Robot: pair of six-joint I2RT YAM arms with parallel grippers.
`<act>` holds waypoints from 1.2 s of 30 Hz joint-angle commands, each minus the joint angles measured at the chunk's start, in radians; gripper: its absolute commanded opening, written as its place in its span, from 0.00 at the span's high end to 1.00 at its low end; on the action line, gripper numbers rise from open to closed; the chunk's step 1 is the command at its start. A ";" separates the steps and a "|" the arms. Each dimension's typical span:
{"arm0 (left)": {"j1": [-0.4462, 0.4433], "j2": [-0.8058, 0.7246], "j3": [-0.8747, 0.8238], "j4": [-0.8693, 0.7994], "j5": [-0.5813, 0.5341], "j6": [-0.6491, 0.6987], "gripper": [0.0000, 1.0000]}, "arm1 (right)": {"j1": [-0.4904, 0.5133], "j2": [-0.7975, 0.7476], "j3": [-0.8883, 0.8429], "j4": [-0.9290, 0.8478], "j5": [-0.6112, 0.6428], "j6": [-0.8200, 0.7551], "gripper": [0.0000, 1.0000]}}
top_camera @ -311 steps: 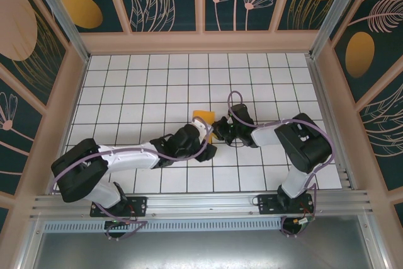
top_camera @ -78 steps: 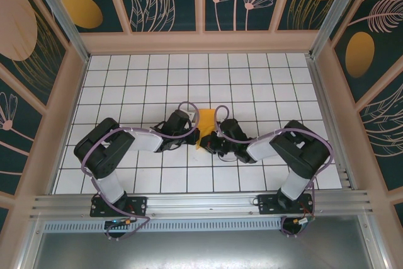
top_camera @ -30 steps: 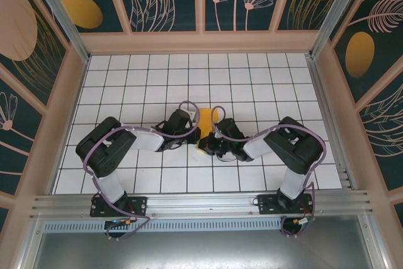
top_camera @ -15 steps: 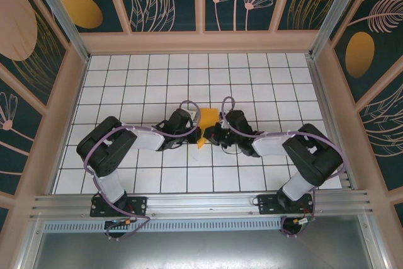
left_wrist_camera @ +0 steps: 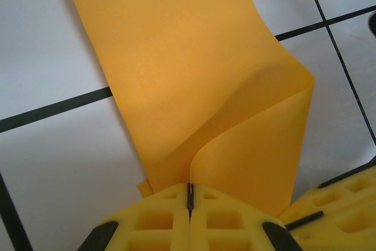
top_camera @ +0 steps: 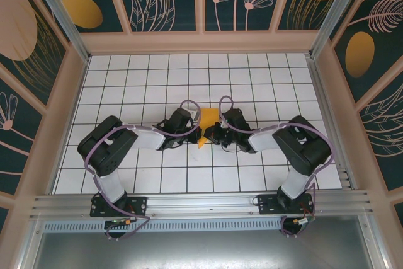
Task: Fold a paper plane with a square sheet of paper (pick it up from the middle)
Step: Third fold the triangle at the center of the table.
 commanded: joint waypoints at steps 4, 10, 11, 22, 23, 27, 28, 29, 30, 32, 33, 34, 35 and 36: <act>0.000 0.079 -0.009 -0.150 -0.005 0.028 1.00 | -0.013 0.084 -0.014 0.011 0.008 -0.035 0.94; 0.000 0.089 -0.002 -0.160 -0.009 0.030 1.00 | -0.023 0.085 -0.003 0.007 -0.011 -0.038 0.92; 0.000 0.089 0.000 -0.160 -0.010 0.030 1.00 | -0.025 0.069 -0.005 0.006 -0.014 -0.037 0.92; -0.001 0.084 0.000 -0.164 -0.017 0.030 1.00 | -0.104 -0.064 0.019 -0.094 -0.013 -0.122 0.91; 0.000 0.083 0.000 -0.163 -0.014 0.030 1.00 | -0.105 -0.058 0.018 -0.088 -0.014 -0.122 0.91; -0.001 0.082 0.000 -0.164 -0.014 0.030 1.00 | -0.110 -0.027 0.021 -0.059 -0.030 -0.122 0.93; 0.000 0.083 0.000 -0.165 -0.016 0.030 1.00 | -0.110 -0.020 0.023 -0.055 -0.033 -0.118 0.93; -0.001 0.080 0.000 -0.166 -0.016 0.030 1.00 | -0.110 -0.015 0.025 -0.051 -0.035 -0.118 0.93; -0.001 0.081 -0.001 -0.165 -0.015 0.030 1.00 | -0.111 -0.011 0.027 -0.052 -0.033 -0.119 0.93; 0.000 0.082 0.000 -0.165 -0.016 0.030 1.00 | -0.113 0.006 0.033 -0.058 -0.024 -0.128 0.93; 0.000 0.084 0.000 -0.165 -0.016 0.031 1.00 | -0.117 0.018 0.033 -0.059 -0.021 -0.129 0.94; 0.000 0.083 0.000 -0.167 -0.015 0.030 1.00 | -0.116 0.026 0.033 -0.054 -0.021 -0.129 0.94; 0.000 0.083 0.000 -0.168 -0.013 0.031 1.00 | -0.118 0.035 0.030 -0.044 -0.019 -0.126 0.94; 0.000 0.082 0.000 -0.166 -0.015 0.030 1.00 | -0.117 0.047 0.032 -0.040 -0.018 -0.124 0.94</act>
